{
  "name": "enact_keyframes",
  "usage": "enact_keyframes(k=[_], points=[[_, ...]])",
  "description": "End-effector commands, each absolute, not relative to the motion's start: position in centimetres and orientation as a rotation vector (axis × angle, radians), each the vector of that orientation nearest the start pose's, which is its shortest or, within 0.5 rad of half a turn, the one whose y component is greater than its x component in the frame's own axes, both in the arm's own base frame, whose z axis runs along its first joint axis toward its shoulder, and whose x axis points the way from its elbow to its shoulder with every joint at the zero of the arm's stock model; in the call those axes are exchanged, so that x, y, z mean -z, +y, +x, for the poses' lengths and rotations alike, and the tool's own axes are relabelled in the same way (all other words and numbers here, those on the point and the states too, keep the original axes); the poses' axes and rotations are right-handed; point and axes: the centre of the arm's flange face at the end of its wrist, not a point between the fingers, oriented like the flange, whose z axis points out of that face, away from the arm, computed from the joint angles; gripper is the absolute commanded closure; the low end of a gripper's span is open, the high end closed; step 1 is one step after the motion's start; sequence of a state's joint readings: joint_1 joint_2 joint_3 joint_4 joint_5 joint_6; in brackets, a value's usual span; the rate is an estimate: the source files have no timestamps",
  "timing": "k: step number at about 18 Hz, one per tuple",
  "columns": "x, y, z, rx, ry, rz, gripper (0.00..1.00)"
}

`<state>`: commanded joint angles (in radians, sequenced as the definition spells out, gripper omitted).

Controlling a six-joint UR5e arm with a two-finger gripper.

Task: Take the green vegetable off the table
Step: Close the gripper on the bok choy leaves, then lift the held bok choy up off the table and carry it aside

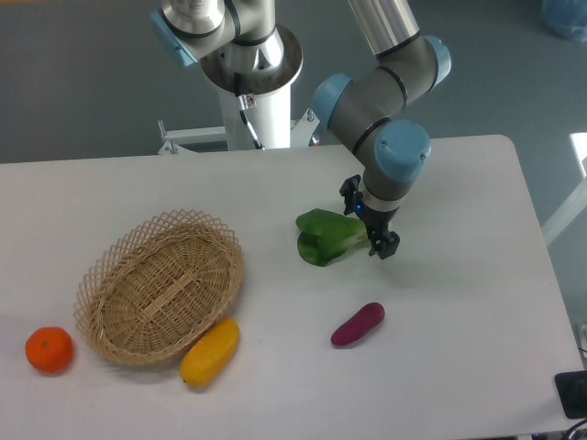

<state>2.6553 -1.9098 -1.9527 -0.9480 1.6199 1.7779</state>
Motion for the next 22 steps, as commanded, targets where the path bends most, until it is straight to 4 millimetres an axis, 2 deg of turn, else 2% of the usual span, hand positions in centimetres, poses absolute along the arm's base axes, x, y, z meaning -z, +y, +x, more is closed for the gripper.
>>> enact_keyframes(k=[3,16,19,22], points=[[-19.3,36.1,-40.4,0.147,1.084,-3.012,0.00],[-19.4,36.4,-40.5,0.111,1.088,-3.016,0.52],[-20.1,36.6,-41.1,0.086,1.087,-3.016,0.59],[-21.3,37.0,-41.8,0.054,1.081,-3.008,0.60]])
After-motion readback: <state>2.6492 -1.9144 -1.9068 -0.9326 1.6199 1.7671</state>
